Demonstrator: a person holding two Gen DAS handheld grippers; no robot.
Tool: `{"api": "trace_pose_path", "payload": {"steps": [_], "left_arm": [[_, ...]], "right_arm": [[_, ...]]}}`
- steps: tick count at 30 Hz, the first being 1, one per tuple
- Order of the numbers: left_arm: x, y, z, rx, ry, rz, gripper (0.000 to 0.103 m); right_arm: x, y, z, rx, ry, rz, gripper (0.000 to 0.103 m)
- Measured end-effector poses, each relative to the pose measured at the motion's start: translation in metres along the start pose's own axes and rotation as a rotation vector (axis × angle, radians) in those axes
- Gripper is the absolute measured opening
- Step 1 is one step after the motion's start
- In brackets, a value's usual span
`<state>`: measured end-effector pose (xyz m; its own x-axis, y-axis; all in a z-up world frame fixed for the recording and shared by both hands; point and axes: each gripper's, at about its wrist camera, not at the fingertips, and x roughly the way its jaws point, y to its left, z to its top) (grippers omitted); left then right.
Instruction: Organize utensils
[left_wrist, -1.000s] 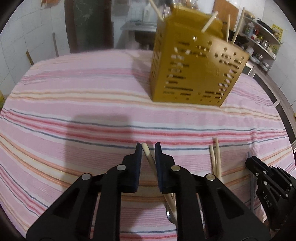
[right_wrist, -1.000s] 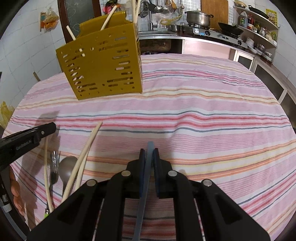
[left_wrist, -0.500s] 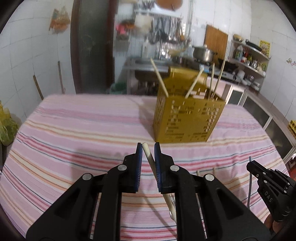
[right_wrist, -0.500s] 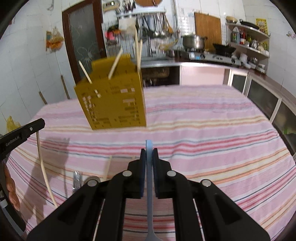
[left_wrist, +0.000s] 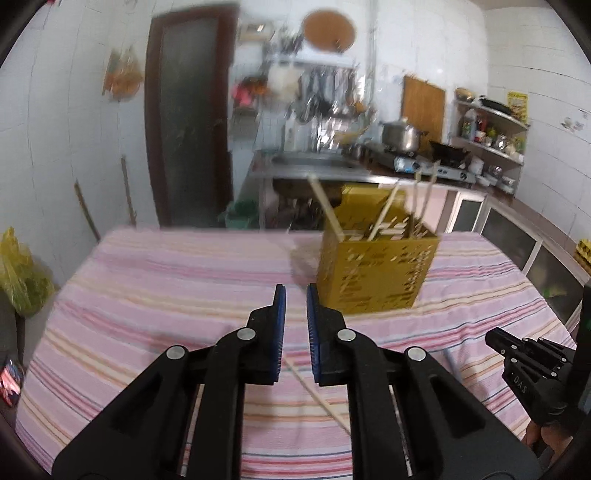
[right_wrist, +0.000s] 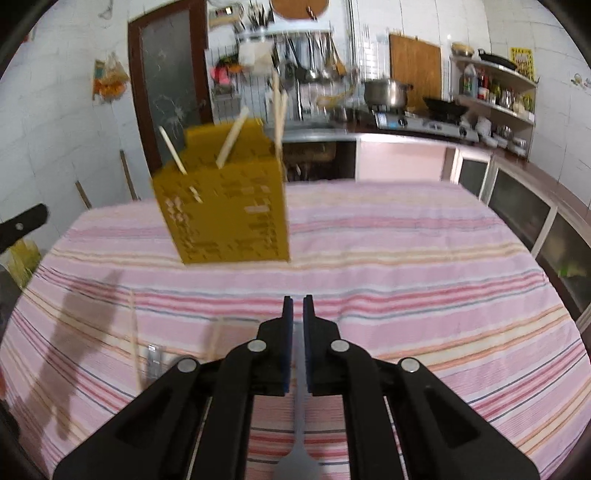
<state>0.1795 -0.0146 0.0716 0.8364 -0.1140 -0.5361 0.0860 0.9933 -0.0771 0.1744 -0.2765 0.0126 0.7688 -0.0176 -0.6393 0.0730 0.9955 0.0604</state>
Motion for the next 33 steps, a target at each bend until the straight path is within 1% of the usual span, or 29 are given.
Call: {"api": "trace_pose_path", "payload": {"steps": [2, 3, 4, 5, 6, 7, 8, 9, 11, 13, 15, 17, 20, 21, 22, 23, 24, 25, 26, 27, 28, 30, 33], "left_arm": [[0.018, 0.012, -0.004, -0.063, 0.075, -0.011, 0.01], [0.031, 0.021, -0.009, -0.11, 0.13, -0.012, 0.011], [0.039, 0.025, -0.012, -0.13, 0.158, -0.008, 0.012], [0.048, 0.029, -0.016, -0.149, 0.191, -0.001, 0.019], [0.059, 0.031, -0.02, -0.166, 0.229, 0.01, 0.031], [0.067, 0.032, -0.025, -0.177, 0.254, 0.024, 0.037], [0.075, 0.032, -0.028, -0.183, 0.273, 0.038, 0.048], [0.085, 0.031, -0.033, -0.188, 0.295, 0.057, 0.054], [0.097, 0.028, -0.039, -0.189, 0.325, 0.071, 0.054], [0.112, 0.023, -0.045, -0.181, 0.37, 0.076, 0.054], [0.124, 0.019, -0.05, -0.169, 0.41, 0.088, 0.056], [0.134, 0.017, -0.057, -0.165, 0.438, 0.093, 0.056], [0.142, 0.015, -0.059, -0.161, 0.45, 0.112, 0.057], [0.143, 0.015, -0.059, -0.161, 0.452, 0.112, 0.057], [0.144, 0.014, -0.059, -0.162, 0.456, 0.109, 0.057], [0.146, 0.014, -0.057, -0.168, 0.465, 0.104, 0.057], [0.146, 0.014, -0.057, -0.175, 0.469, 0.102, 0.054], [0.146, 0.015, -0.056, -0.185, 0.472, 0.101, 0.05], [0.147, 0.016, -0.055, -0.191, 0.473, 0.101, 0.041], [0.148, 0.016, -0.054, -0.195, 0.474, 0.105, 0.033], [0.15, 0.015, -0.053, -0.193, 0.474, 0.104, 0.029], [0.154, 0.013, -0.052, -0.187, 0.477, 0.098, 0.011], [0.158, 0.013, -0.048, -0.193, 0.477, 0.077, 0.01]], "right_arm": [[0.014, -0.004, -0.003, -0.004, 0.043, -0.017, 0.007], [0.02, -0.006, -0.004, 0.0, 0.062, -0.02, 0.017], [0.028, -0.009, -0.006, 0.01, 0.082, -0.022, 0.037], [0.03, -0.011, -0.008, 0.018, 0.087, -0.022, 0.044], [0.034, -0.013, -0.01, 0.026, 0.092, -0.02, 0.047], [0.038, -0.013, -0.012, 0.022, 0.102, -0.023, 0.047], [0.041, -0.013, -0.013, 0.015, 0.114, -0.028, 0.047], [0.045, -0.012, -0.015, 0.009, 0.126, -0.031, 0.047], [0.052, -0.01, -0.017, -0.002, 0.148, -0.031, 0.047], [0.058, -0.006, -0.02, -0.023, 0.166, -0.033, 0.047], [0.061, -0.004, -0.02, -0.036, 0.18, -0.036, 0.047], [0.065, -0.002, -0.021, -0.048, 0.199, -0.042, 0.047], [0.07, 0.001, -0.019, -0.061, 0.213, -0.057, 0.044], [0.07, 0.002, -0.018, -0.062, 0.215, -0.059, 0.04], [0.071, 0.003, -0.018, -0.067, 0.217, -0.066, 0.034], [0.072, 0.004, -0.018, -0.07, 0.218, -0.072, 0.032], [0.072, 0.006, -0.018, -0.072, 0.218, -0.076, 0.028], [0.072, 0.007, -0.018, -0.072, 0.216, -0.079, 0.022], [0.072, 0.008, -0.018, -0.073, 0.214, -0.081, 0.019], [0.072, 0.009, -0.018, -0.075, 0.212, -0.084, 0.014], [0.072, 0.01, -0.017, -0.075, 0.211, -0.082, 0.009], [0.074, 0.01, -0.016, -0.063, 0.214, -0.071, 0.007], [0.072, 0.008, -0.014, -0.047, 0.209, -0.062, 0.007]]}}
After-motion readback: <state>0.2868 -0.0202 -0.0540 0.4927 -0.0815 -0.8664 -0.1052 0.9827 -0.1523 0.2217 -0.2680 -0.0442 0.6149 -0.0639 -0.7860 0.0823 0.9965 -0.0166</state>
